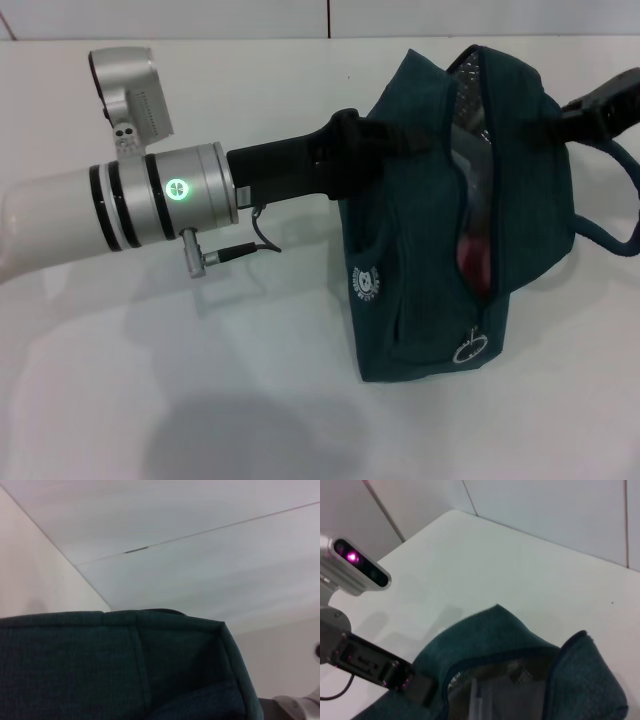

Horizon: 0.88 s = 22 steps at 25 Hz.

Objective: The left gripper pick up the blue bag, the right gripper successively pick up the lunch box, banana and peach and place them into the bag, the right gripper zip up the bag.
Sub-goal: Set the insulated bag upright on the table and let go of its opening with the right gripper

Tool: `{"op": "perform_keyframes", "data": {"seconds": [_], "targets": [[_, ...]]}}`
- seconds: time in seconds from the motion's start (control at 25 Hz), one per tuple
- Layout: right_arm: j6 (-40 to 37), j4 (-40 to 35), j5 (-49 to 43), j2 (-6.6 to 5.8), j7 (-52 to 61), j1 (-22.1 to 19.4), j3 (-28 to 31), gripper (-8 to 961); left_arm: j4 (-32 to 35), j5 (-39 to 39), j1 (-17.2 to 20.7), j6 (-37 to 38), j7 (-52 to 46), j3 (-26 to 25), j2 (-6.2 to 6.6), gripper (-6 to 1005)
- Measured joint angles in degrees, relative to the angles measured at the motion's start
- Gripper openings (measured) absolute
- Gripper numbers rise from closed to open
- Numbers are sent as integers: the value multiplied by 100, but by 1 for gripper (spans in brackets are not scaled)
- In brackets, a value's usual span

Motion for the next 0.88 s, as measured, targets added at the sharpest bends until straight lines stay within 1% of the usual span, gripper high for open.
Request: {"op": "perform_keyframes", "data": {"seconds": [0.4,0.68,0.88], "targets": [[164,2,45,48,-75,43,-1,107,-44,-121,-3,-57,131,5,11,47],[415,44,32,48,-151,66,-1,107,-126,-286,38,-53,309,4,12,47],[557,53,180,56,-261,28,17,149,-286,-305,5,-77,374,-9,14,48]]}}
